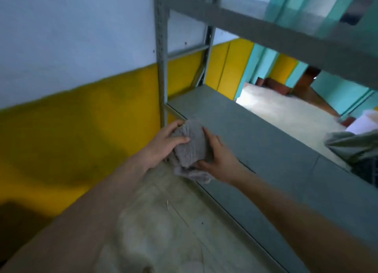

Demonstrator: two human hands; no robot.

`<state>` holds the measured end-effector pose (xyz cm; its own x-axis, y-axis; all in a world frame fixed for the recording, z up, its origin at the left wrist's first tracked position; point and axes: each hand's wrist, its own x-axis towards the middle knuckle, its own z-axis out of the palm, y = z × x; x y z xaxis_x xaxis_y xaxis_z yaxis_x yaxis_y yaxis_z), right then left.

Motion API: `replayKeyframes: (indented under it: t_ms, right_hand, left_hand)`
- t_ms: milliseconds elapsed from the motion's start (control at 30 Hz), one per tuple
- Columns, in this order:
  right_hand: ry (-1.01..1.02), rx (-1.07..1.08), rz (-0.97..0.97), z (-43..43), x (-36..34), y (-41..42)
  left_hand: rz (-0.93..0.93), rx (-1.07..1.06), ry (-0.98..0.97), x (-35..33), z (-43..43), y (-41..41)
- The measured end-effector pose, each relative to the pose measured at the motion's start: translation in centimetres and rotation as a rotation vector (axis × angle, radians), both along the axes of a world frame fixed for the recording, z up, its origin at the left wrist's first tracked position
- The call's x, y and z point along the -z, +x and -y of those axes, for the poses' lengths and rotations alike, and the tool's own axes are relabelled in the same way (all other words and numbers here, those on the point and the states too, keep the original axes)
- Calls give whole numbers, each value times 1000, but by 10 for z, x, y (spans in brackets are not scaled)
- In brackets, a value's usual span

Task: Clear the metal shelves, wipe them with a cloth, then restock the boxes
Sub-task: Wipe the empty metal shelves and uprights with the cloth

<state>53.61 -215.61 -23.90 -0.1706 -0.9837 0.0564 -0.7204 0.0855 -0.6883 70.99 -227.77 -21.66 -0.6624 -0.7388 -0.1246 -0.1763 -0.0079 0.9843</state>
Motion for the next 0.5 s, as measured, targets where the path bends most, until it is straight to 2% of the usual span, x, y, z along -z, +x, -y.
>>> replayKeyframes:
  t_ms: [100,200,367,500]
  right_hand:
    - [-47,-84,245,54,-94,28]
    - [-95,-68,452,77,-169,47]
    - [-219,-72,472,95,-279,66]
    - [-240,-67,509,112,-341,71]
  left_hand:
    - [-79,19,-145,-94,43,39]
    - [-97,75,-270,-178,68,77]
    - [-111,172,-523,-302,100,112]
    - [-201,62,-711,-357,113,116]
